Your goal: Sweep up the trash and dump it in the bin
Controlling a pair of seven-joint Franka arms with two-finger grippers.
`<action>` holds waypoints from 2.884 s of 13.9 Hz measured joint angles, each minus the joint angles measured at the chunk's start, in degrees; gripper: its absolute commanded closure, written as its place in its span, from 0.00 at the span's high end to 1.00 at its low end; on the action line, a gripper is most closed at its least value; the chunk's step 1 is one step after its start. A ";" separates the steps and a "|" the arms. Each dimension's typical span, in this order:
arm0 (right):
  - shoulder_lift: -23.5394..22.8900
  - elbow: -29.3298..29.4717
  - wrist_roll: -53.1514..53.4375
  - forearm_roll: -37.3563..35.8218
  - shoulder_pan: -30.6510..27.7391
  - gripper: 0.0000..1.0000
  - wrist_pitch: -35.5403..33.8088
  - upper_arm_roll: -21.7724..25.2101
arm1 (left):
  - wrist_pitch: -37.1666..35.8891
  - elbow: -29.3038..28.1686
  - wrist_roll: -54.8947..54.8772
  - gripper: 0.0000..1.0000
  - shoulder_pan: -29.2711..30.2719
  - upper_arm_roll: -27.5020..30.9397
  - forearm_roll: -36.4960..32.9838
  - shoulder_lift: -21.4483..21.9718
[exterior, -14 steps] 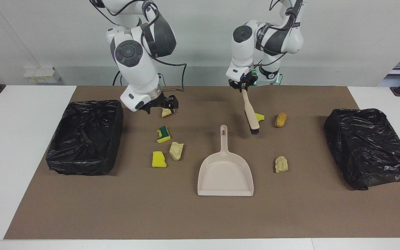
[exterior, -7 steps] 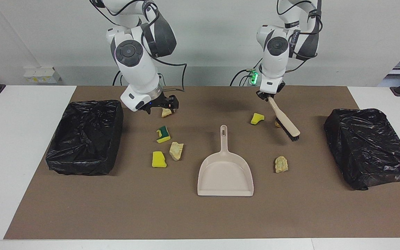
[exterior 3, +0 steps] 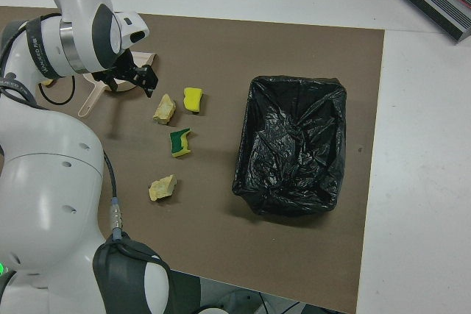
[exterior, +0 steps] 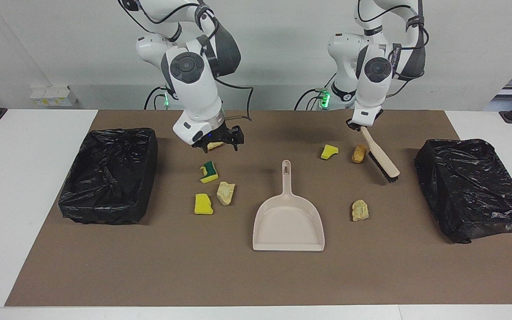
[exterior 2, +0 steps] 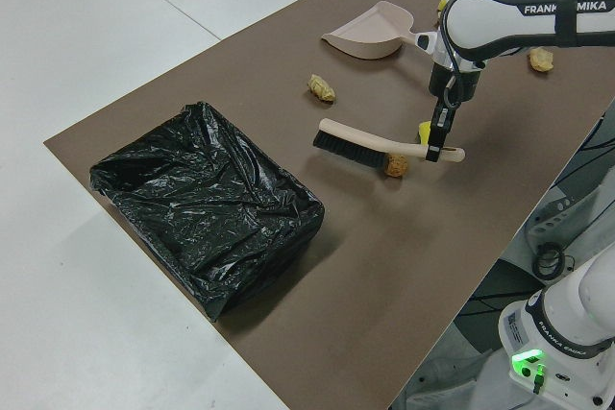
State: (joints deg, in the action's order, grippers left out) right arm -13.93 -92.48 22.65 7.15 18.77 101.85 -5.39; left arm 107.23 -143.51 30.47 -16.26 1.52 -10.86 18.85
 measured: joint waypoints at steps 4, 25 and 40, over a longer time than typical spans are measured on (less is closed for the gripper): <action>-4.81 0.91 9.84 -1.61 6.19 1.00 4.62 -0.04 | -0.01 -0.81 -20.54 0.00 2.93 0.01 -0.02 0.63; -22.12 15.02 22.49 -12.97 16.86 0.51 11.20 0.02 | -6.74 23.33 -48.57 0.00 8.09 -0.10 5.60 -12.35; -16.83 15.18 1.33 -11.67 9.16 0.00 5.23 0.23 | 3.27 40.93 -75.02 0.00 14.56 -0.52 5.56 -35.41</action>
State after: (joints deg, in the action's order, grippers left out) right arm -30.76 -77.30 23.98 -4.53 27.93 107.08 -5.16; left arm 110.50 -102.58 -44.54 -1.70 1.01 -5.30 -16.57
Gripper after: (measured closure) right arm 0.683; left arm 0.722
